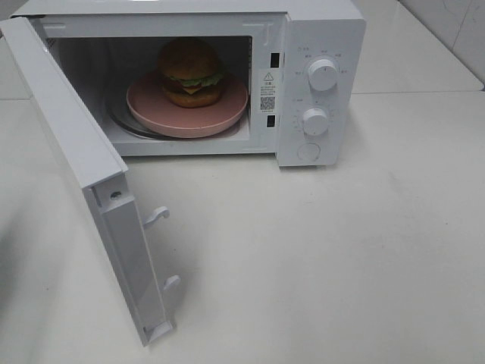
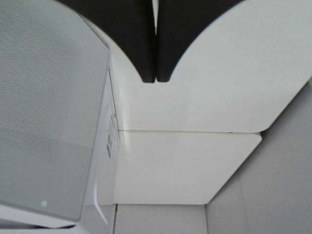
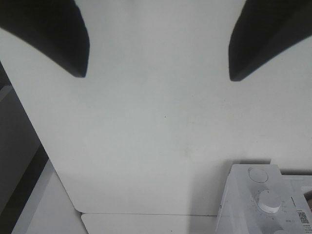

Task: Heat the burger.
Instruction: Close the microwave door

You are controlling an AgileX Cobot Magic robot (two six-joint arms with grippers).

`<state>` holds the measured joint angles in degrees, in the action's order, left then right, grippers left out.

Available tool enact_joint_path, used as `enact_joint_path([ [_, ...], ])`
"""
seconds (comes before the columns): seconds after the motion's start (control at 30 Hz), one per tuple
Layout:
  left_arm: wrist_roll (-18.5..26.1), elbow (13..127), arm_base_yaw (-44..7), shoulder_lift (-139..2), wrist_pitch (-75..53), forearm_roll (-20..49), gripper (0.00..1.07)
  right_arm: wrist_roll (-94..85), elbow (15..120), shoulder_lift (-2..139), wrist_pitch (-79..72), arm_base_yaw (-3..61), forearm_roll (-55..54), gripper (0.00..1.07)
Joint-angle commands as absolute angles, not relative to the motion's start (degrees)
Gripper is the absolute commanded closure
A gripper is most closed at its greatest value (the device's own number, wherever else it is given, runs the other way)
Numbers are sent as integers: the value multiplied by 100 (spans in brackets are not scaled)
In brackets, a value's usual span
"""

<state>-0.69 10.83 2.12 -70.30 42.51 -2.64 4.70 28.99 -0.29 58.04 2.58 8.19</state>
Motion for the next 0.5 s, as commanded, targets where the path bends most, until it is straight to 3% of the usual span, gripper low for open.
enact_joint_path([
  [0.03,-286,1071,206,-7173,4561,-682,107,458,2882,-172,5770,212,808,32],
  [0.07,-481,1071,206,-7460,4853,-1197,107,458,2882,-172,5770,212,808,32],
  [0.3,-831,1243,206,-8125,5392,-2120,107,458,2882,-172,5770,212,808,32],
  [0.33,-911,1369,206,-8296,5432,-2521,107,458,2882,-172,5770,212,808,32],
  [0.5,-1140,1616,206,-8589,5541,-2939,107,447,2882,-172,5770,212,802,32],
])
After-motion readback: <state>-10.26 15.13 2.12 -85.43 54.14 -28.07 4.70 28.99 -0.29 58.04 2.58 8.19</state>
